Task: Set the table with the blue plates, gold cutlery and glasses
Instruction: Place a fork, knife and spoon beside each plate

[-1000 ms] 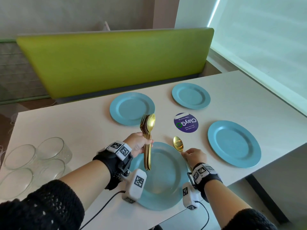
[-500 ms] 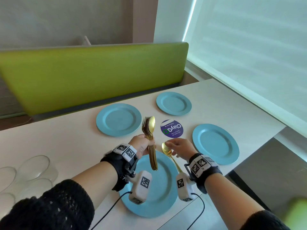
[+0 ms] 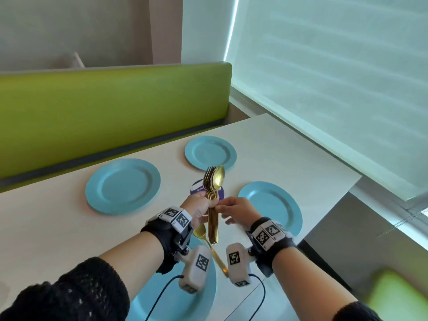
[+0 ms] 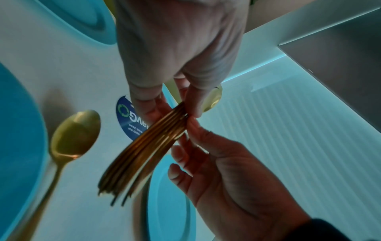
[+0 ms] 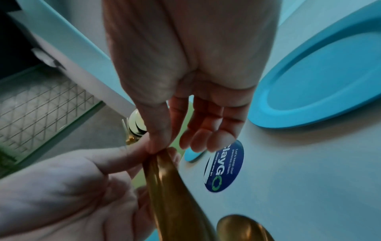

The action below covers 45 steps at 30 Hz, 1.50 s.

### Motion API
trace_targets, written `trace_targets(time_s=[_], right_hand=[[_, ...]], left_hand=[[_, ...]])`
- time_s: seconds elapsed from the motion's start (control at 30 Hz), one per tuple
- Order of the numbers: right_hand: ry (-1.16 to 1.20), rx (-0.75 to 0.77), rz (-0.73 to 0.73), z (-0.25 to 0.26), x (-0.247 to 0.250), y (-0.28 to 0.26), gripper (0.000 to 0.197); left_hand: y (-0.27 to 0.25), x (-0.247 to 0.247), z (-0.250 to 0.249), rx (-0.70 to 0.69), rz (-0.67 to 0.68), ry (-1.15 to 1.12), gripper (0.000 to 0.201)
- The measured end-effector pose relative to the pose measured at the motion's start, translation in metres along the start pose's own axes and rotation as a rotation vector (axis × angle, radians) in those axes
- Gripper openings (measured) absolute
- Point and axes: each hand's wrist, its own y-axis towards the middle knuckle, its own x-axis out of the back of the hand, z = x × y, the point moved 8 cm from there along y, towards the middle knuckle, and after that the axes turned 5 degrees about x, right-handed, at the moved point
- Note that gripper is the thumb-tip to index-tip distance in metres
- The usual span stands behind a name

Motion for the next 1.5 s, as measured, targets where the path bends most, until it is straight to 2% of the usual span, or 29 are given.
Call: trace_targets(time_s=[0.1, 0.2, 0.27, 0.4, 0.47, 0.53, 0.63, 0.87, 1.07, 1.3, 1.5], right_hand=[[0.059, -0.044, -0.022, -0.007, 0.03, 0.019, 0.016], [-0.026, -0.078, -0.087, -0.019, 0.076, 0.043, 0.011], [-0.124, -0.111, -0.135, -0.03, 0.111, 0.057, 0.004], [-0.411, -0.186, -0.253, -0.055, 0.182, 0.083, 0.01], [-0.58, -0.221, -0.253, -0.065, 0.208, 0.092, 0.004], [-0.715, -0.263, -0.232, -0.078, 0.227, 0.1, 0.014], [-0.825, -0.323, -0.213, -0.095, 0.248, 0.104, 0.018], [-0.897, -0.381, -0.202, -0.121, 0.272, 0.107, 0.024], [-0.875, -0.401, -0.17, -0.133, 0.27, 0.11, 0.025], [-0.784, -0.378, -0.216, -0.14, 0.272, 0.11, 0.028], [-0.676, -0.369, -0.263, -0.148, 0.276, 0.108, 0.012]], left_hand=[[0.018, -0.014, -0.013, 0.001, -0.012, -0.001, 0.012], [0.038, -0.02, -0.027, 0.004, -0.056, -0.022, 0.015], [0.051, -0.02, -0.034, 0.011, -0.079, -0.032, 0.017], [0.071, -0.018, -0.04, 0.022, -0.116, -0.076, 0.015], [0.079, -0.017, -0.039, 0.032, -0.133, -0.099, 0.016], [0.088, -0.015, -0.038, 0.039, -0.156, -0.114, 0.017], [0.099, -0.015, -0.036, 0.052, -0.195, -0.118, 0.018], [0.11, -0.026, -0.038, 0.057, -0.213, -0.133, 0.02], [0.118, -0.037, -0.036, 0.068, -0.207, -0.15, 0.021], [0.127, -0.053, -0.037, 0.075, -0.198, -0.166, 0.022], [0.134, -0.064, -0.036, 0.083, -0.207, -0.161, 0.024]])
